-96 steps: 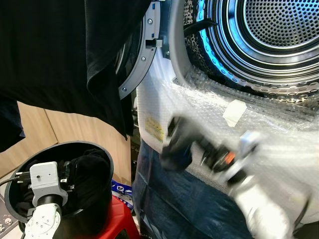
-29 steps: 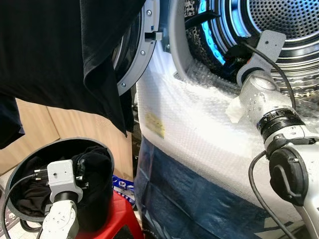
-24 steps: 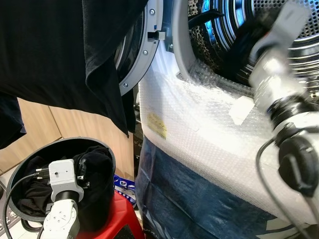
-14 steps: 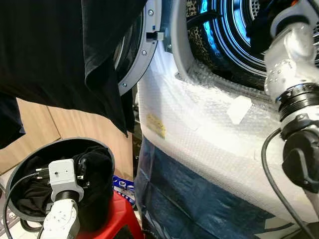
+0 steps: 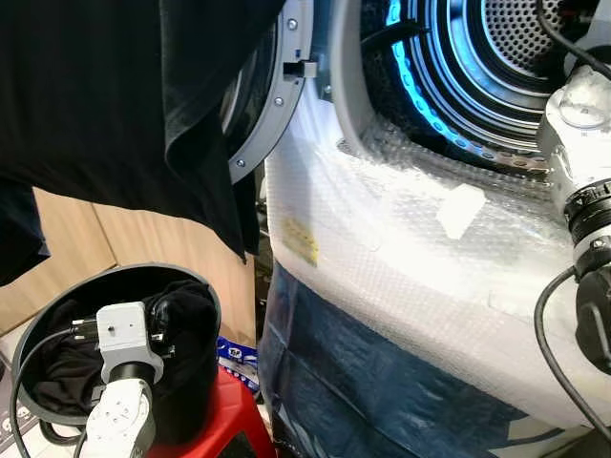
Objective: Clothes washing
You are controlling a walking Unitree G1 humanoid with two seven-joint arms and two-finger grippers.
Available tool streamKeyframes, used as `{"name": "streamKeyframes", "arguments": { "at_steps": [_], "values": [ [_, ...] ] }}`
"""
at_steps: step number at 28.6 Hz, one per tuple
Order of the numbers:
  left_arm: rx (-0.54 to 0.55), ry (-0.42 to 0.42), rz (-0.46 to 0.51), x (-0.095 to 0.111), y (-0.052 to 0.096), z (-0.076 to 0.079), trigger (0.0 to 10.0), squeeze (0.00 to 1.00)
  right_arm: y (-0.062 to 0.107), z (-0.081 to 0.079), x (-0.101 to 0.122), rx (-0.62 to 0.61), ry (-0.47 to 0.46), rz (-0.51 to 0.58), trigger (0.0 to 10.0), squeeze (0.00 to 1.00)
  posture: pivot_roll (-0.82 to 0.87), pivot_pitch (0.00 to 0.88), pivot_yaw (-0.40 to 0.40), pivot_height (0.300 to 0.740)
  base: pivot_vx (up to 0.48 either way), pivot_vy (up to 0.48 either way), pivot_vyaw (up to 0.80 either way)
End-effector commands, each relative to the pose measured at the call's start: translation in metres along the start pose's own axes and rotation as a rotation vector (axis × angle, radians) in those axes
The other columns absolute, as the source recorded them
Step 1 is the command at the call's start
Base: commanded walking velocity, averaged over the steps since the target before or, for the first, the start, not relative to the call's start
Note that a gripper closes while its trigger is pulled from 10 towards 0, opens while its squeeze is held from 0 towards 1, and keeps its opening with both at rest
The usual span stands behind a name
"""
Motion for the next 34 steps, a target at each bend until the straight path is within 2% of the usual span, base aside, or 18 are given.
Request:
{"name": "streamKeyframes", "arguments": {
  "at_steps": [1,2,5,7,8,9,10,14,18,20,21,23,24,26,27,30,33,34],
  "values": [
    [-0.019,0.002,-0.001,0.002,-0.001,0.004,10.0,0.00,-0.004,-0.001,0.020,0.005,0.018,0.083,10.0,0.00,0.05,0.000,-0.030,0.740,0.000,0.000,0.00],
    [-0.023,-0.001,-0.002,0.002,-0.001,0.004,10.0,0.00,0.001,-0.013,0.028,0.052,0.127,0.154,10.0,0.00,0.06,0.000,-0.026,0.740,0.000,0.000,0.00],
    [-0.023,-0.001,-0.002,0.002,-0.001,0.004,10.0,0.00,0.001,-0.013,0.028,0.052,0.127,0.154,10.0,0.00,0.06,0.000,-0.026,0.740,0.000,0.000,0.00],
    [-0.032,-0.002,-0.001,0.003,-0.001,0.004,10.0,0.00,0.010,-0.033,0.034,0.151,0.331,0.277,10.0,0.00,0.06,0.000,-0.023,0.740,0.000,0.000,0.00],
    [-0.032,-0.002,-0.001,0.003,-0.001,0.004,10.0,0.00,0.010,-0.033,0.034,0.151,0.331,0.277,10.0,0.00,0.06,0.000,-0.023,0.740,0.000,0.000,0.00],
    [-0.037,-0.001,-0.001,0.004,-0.001,0.005,10.0,0.00,0.016,-0.043,0.035,0.201,0.412,0.332,10.0,0.00,0.06,0.000,-0.023,0.740,0.000,0.000,0.00],
    [-0.037,-0.001,-0.001,0.004,-0.001,0.005,10.0,0.00,0.016,-0.043,0.035,0.201,0.412,0.332,10.0,0.00,0.06,0.000,-0.023,0.740,0.000,0.000,0.00],
    [-0.054,0.001,-0.006,0.003,-0.002,0.008,10.0,0.00,0.049,-0.088,0.026,0.490,0.667,0.502,10.0,0.00,0.06,0.000,-0.030,0.740,0.000,0.000,0.00],
    [-0.063,0.002,-0.008,0.003,-0.001,0.011,10.0,0.00,0.054,-0.094,0.012,0.568,0.703,0.457,10.0,0.00,0.06,0.000,-0.033,0.740,0.000,0.000,0.00],
    [-0.067,0.005,-0.009,0.003,-0.001,0.012,10.0,0.00,0.043,-0.081,0.010,0.490,0.566,0.340,10.0,0.00,0.06,0.000,-0.033,0.740,0.000,0.000,0.00],
    [-0.067,0.005,-0.009,0.003,-0.001,0.012,10.0,0.00,0.043,-0.081,0.010,0.490,0.566,0.340,10.0,0.00,0.06,0.000,-0.033,0.740,0.000,0.000,0.00],
    [-0.072,0.004,-0.012,0.003,-0.001,0.013,10.0,0.00,0.035,-0.071,0.003,0.442,0.513,0.238,10.0,0.00,0.06,0.000,-0.028,0.740,0.000,0.000,0.00],
    [-0.079,0.001,-0.016,0.003,-0.001,0.014,10.0,0.00,0.031,-0.064,-0.015,0.442,0.491,0.100,10.0,0.00,0.06,0.000,-0.026,0.740,0.000,0.000,0.00],
    [-0.083,-0.002,-0.018,0.003,-0.001,0.014,10.0,0.00,0.028,-0.057,-0.026,0.431,0.413,-0.006,10.0,0.00,0.06,0.000,-0.026,0.740,0.000,0.000,0.00],
    [-0.083,-0.004,-0.019,0.003,-0.002,0.014,10.0,0.00,0.024,-0.047,-0.035,0.382,0.179,-0.151,10.0,0.00,0.06,0.000,-0.028,0.740,0.000,0.000,0.00],
    [-0.077,-0.004,-0.019,0.003,-0.002,0.013,10.0,0.00,0.017,-0.028,-0.050,0.248,-0.201,-0.359,10.0,0.00,0.06,0.000,-0.028,0.740,0.000,0.000,0.00],
    [-0.076,-0.003,-0.020,0.003,-0.001,0.011,10.0,0.00,0.012,-0.009,-0.062,0.161,-0.267,-0.420,10.0,0.00,0.06,0.000,-0.028,0.740,0.000,0.000,0.00],
    [-0.077,-0.003,-0.022,0.002,-0.001,0.012,10.0,0.00,0.012,-0.010,-0.062,0.165,-0.271,-0.421,10.0,0.00,0.06,0.000,-0.028,0.740,0.000,0.000,0.00]
  ]
}}
Point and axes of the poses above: a point about 5 cm out from each wrist's last joint towards the gripper, its own y axis pointing back from the gripper into the wrist, its own x axis along the axis of the wrist's last joint, z = x × y, the point moved 4 cm from there along -y, pointing out of the wrist towards the gripper, and after that the axes turned 2 degrees about y, right-handed, at the moved point
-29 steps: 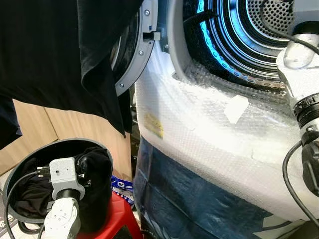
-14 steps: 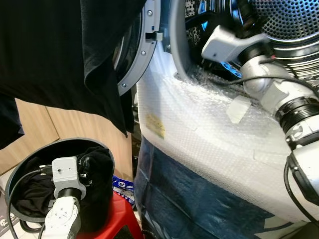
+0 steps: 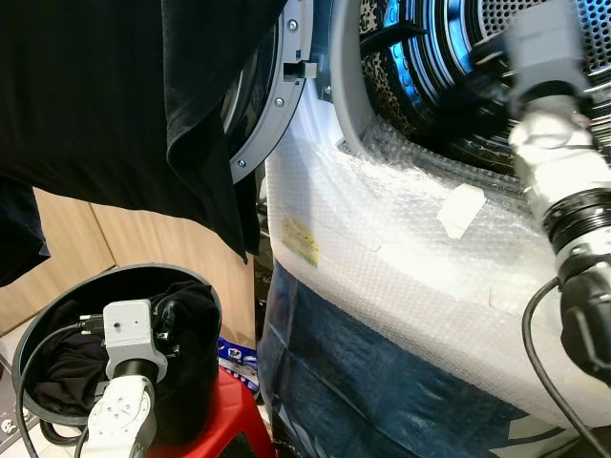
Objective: Clothes washing
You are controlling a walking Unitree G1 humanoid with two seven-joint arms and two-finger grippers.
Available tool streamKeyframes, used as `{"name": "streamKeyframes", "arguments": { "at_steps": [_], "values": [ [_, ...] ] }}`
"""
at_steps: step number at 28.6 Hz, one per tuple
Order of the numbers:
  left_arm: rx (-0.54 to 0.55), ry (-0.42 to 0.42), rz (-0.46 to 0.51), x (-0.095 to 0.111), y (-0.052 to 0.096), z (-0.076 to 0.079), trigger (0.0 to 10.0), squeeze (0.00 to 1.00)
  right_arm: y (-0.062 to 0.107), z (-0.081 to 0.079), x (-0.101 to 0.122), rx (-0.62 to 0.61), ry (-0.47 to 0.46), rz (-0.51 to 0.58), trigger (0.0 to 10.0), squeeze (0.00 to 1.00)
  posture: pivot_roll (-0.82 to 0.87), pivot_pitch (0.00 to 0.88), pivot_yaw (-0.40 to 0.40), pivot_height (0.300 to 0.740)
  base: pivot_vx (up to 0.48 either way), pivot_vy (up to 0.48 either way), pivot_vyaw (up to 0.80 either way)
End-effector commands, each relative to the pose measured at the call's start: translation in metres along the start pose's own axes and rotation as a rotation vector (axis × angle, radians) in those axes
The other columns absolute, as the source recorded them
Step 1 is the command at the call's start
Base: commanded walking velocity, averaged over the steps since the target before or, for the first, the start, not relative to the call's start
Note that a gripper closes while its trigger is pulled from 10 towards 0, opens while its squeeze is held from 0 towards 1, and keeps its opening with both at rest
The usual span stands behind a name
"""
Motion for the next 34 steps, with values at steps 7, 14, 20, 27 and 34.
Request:
{"name": "streamKeyframes", "arguments": {
  "at_steps": [7,14,20,27,34],
  "values": [
    [-0.048,-0.002,-0.002,0.003,0.001,0.009,10.0,0.00,0.002,-0.014,0.001,0.091,-0.217,-0.015,10.0,0.00,0.06,0.000,-0.014,0.740,0.000,0.000,0.00],
    [-0.080,-0.012,-0.009,0.003,-0.003,0.015,10.0,0.00,0.008,-0.036,0.009,0.204,-0.011,0.053,10.0,0.00,0.04,0.000,-0.007,0.740,0.000,0.000,0.00],
    [-0.091,-0.020,-0.024,0.002,-0.002,0.018,10.0,0.00,0.016,-0.060,-0.005,0.341,-0.040,-0.023,10.0,0.00,0.05,0.000,-0.013,0.740,0.000,0.000,0.00],
    [-0.117,-0.039,-0.070,-0.005,-0.003,0.021,10.0,0.00,0.018,-0.068,-0.013,0.374,-0.527,-0.271,10.0,0.00,0.03,0.000,-0.003,0.740,0.000,0.000,0.00],
    [-0.130,-0.038,-0.086,-0.008,-0.007,0.027,10.0,0.00,0.016,-0.077,0.017,0.436,-0.390,-0.213,10.0,0.00,0.01,0.000,-0.009,0.740,0.000,0.000,0.00]
  ]
}}
Point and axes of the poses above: a point about 5 cm out from each wrist's last joint towards the gripper, its own y axis pointing back from the gripper into the wrist, its own x axis along the axis of the wrist's last joint, z = x × y, the point moved 4 cm from there along -y, pointing out of the wrist towards the gripper, and after that the axes turned 2 degrees about y, right-handed, at the moved point
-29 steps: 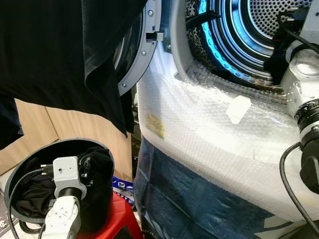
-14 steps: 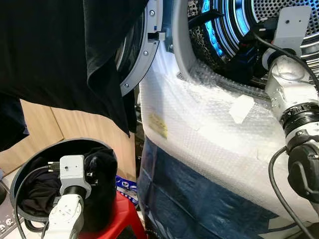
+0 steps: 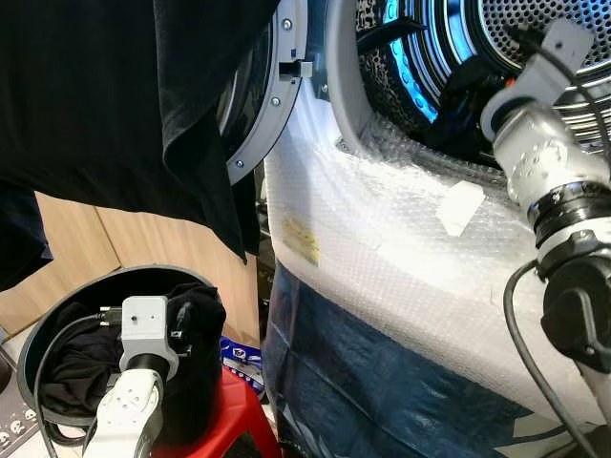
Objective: Clothes washing
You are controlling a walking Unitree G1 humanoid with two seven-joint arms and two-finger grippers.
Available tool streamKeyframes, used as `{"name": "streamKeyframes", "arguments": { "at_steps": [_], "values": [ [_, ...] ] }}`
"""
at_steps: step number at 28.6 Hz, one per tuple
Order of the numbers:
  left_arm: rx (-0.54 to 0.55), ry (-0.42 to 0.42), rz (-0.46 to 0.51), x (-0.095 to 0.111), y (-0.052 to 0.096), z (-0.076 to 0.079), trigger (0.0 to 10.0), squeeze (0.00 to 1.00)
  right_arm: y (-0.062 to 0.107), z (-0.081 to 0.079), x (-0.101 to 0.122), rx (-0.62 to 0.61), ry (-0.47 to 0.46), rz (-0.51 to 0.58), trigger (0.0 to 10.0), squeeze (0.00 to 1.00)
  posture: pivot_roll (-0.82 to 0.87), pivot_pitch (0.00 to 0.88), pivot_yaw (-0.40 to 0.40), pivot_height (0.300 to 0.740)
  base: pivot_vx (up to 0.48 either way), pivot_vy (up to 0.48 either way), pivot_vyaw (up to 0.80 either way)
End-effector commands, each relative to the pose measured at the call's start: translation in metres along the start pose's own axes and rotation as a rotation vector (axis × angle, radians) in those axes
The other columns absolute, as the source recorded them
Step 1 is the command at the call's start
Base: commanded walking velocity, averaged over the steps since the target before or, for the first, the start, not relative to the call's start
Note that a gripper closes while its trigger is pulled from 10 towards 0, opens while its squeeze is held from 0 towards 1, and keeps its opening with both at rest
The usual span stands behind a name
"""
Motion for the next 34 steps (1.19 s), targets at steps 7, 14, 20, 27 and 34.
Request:
{"name": "streamKeyframes", "arguments": {
  "at_steps": [7,14,20,27,34],
  "values": [
    [-0.038,-0.014,-0.072,-0.015,0.000,0.009,10.0,0.00,0.003,0.018,0.030,-0.136,-0.018,0.028,10.0,0.00,0.01,0.000,-0.012,0.740,0.000,0.000,0.00],
    [-0.065,-0.009,-0.095,-0.020,0.003,0.016,10.0,0.00,0.002,0.000,0.038,-0.088,0.043,0.078,10.0,1.00,0.02,0.000,-0.018,0.740,0.000,0.000,0.00],
    [-0.058,-0.003,-0.090,-0.019,0.003,0.015,10.0,0.00,0.002,-0.001,0.045,-0.099,0.121,0.086,10.0,0.00,0.02,0.000,-0.024,0.740,0.000,0.000,0.00],
    [-0.086,-0.006,-0.105,-0.022,0.003,0.022,10.0,0.00,0.002,-0.006,0.041,-0.093,0.107,0.092,10.0,0.00,0.02,0.000,-0.017,0.740,0.000,0.000,0.00],
    [-0.082,0.001,-0.100,-0.020,0.003,0.022,10.0,0.00,0.001,0.001,0.024,-0.118,0.224,0.031,10.0,0.00,0.02,0.000,-0.019,0.740,0.000,0.000,0.00]
  ]
}}
Point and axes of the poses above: a point about 5 cm out from each wrist's last joint towards the gripper, its own y axis pointing back from the gripper into the wrist, its own x axis along the axis of the wrist's last joint, z = x × y, the point moved 4 cm from there along -y, pointing out of the wrist towards the gripper, and after that the axes turned 2 degrees about y, right-handed, at the moved point
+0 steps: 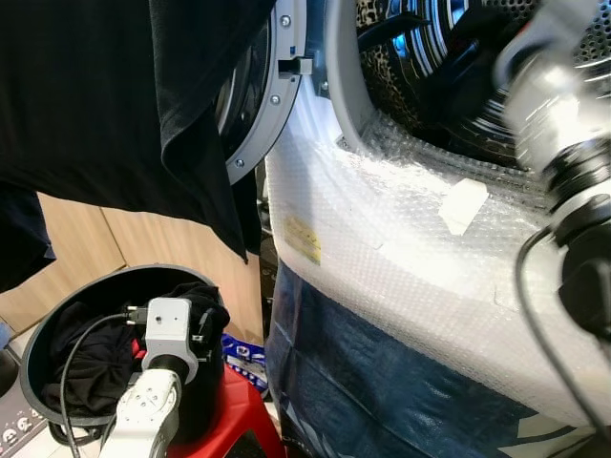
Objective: Clothes washing
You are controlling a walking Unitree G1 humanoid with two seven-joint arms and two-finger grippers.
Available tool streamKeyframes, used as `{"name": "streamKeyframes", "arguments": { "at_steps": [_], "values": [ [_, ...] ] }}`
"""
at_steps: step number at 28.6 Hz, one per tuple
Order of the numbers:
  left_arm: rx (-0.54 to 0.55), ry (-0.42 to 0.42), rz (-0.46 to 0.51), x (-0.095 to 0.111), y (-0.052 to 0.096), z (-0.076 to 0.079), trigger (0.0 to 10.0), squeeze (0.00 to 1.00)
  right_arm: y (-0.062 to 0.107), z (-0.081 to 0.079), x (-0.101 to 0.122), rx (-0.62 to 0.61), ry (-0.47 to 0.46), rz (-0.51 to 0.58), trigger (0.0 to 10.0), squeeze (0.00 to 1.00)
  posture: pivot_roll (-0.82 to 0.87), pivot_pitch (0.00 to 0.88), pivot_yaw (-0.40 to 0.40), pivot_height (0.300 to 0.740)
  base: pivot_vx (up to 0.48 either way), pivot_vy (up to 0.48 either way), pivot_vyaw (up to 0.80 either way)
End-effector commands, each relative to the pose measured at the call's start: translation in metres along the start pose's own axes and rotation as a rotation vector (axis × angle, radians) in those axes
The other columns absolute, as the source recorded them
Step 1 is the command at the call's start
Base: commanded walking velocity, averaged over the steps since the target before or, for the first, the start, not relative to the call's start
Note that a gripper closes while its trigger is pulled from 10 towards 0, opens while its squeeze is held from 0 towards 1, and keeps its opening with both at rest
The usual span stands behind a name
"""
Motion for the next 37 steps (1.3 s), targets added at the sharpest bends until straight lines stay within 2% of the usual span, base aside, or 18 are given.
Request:
{"name": "streamKeyframes", "arguments": {
  "at_steps": [1,2,3,5,6,9,10,13,15,16,18,21,25,27,30,31,35,37],
  "values": [
    [-0.014,-0.004,-0.044,-0.009,0.000,0.004,10.0,0.00,0.006,-0.015,-0.056,0.074,0.034,-0.186,10.0,0.00,0.01,0.000,-0.015,0.740,0.000,0.000,0.00],
    [-0.019,-0.003,-0.047,-0.009,0.000,0.006,10.0,0.00,0.007,-0.015,-0.064,0.062,0.025,-0.197,10.0,0.00,0.01,0.000,-0.013,0.740,0.000,0.000,0.00],
    [-0.022,-0.003,-0.047,-0.009,-0.001,0.006,10.0,0.00,0.005,-0.009,-0.054,0.021,0.016,-0.150,10.0,0.00,0.01,0.000,-0.013,0.740,0.000,0.000,0.00],
    [-0.030,-0.005,-0.043,-0.008,-0.002,0.008,10.0,0.00,0.001,0.012,-0.014,-0.087,-0.026,0.010,10.0,0.00,0.01,0.000,-0.012,0.740,0.000,0.000,0.00],
    [-0.030,-0.005,-0.043,-0.008,-0.002,0.008,10.0,0.00,0.001,0.012,-0.014,-0.087,-0.026,0.010,10.0,0.00,0.01,0.000,-0.012,0.740,0.000,0.000,0.00],
    [-0.025,-0.002,-0.032,-0.005,-0.003,0.007,10.0,0.00,0.001,0.021,0.023,-0.123,-0.020,0.136,10.0,0.00,0.01,0.000,-0.017,0.740,0.000,0.000,0.00],
    [-0.024,-0.001,-0.030,-0.005,-0.003,0.007,10.0,0.00,0.001,0.018,0.024,-0.107,-0.015,0.135,10.0,0.00,0.01,0.000,-0.017,0.740,0.000,0.000,0.00],
    [-0.024,0.000,-0.032,-0.005,-0.004,0.007,10.0,0.00,0.001,0.013,0.001,-0.097,0.121,0.068,10.0,0.00,0.01,0.000,-0.015,0.740,0.000,0.000,0.00],
    [-0.032,-0.001,-0.034,-0.006,-0.003,0.009,10.0,0.00,0.001,0.010,-0.006,-0.085,0.141,0.074,10.0,0.00,0.01,0.000,-0.015,0.740,0.000,0.000,0.00],
    [-0.040,-0.003,-0.034,-0.006,-0.003,0.011,10.0,0.00,0.003,0.007,-0.006,-0.076,0.283,0.132,10.0,0.00,0.01,0.000,-0.009,0.740,0.000,0.000,0.00],
    [-0.042,-0.005,-0.032,-0.005,-0.003,0.011,10.0,0.00,0.005,0.006,0.001,-0.095,0.408,0.204,10.0,0.00,0.01,0.000,-0.009,0.740,0.000,0.000,0.00],
    [-0.041,-0.009,-0.030,-0.004,-0.003,0.010,10.0,0.00,0.010,-0.004,0.017,-0.100,0.715,0.360,10.0,0.00,0.01,0.000,-0.006,0.740,0.000,0.000,0.00],
    [-0.042,-0.013,-0.032,-0.005,-0.002,0.009,10.0,0.00,0.012,-0.011,0.015,-0.096,0.981,0.420,10.0,0.00,0.01,0.000,-0.005,0.740,0.000,0.000,0.00],
    [-0.042,-0.014,-0.033,-0.005,-0.002,0.009,10.0,0.00,0.013,-0.013,0.014,-0.092,1.057,0.444,10.0,0.00,0.01,0.000,-0.005,0.740,0.000,0.000,0.00],
    [-0.044,-0.014,-0.033,-0.005,-0.002,0.010,10.0,0.00,0.015,-0.017,0.009,-0.104,1.310,0.518,10.0,0.00,0.01,0.000,-0.005,0.740,0.000,0.000,0.00],
    [-0.046,-0.015,-0.033,-0.005,-0.002,0.010,10.0,0.00,0.016,-0.023,0.005,-0.087,1.453,0.557,10.0,0.00,0.01,0.000,-0.005,0.740,0.000,0.000,0.00],
    [-0.051,-0.019,-0.033,-0.005,-0.002,0.010,10.0,0.00,0.019,-0.030,0.000,-0.072,1.654,0.632,10.0,0.00,0.01,0.000,-0.005,0.740,0.000,0.000,0.00],
    [-0.052,-0.020,-0.033,-0.005,-0.002,0.010,10.0,0.00,0.021,-0.037,-0.004,-0.041,1.810,0.699,10.0,0.00,0.02,0.000,-0.009,0.740,0.000,0.000,0.00]
  ]
}}
Point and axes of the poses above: a point about 5 cm out from each wrist's last joint towards the gripper, its own y axis pointing back from the gripper into the wrist, its own x axis along the axis of the wrist's last joint, z = x × y, the point moved 4 cm from there along -y, pointing out of the wrist towards the gripper, and after that the axes turned 2 degrees about y, right-handed, at the moved point
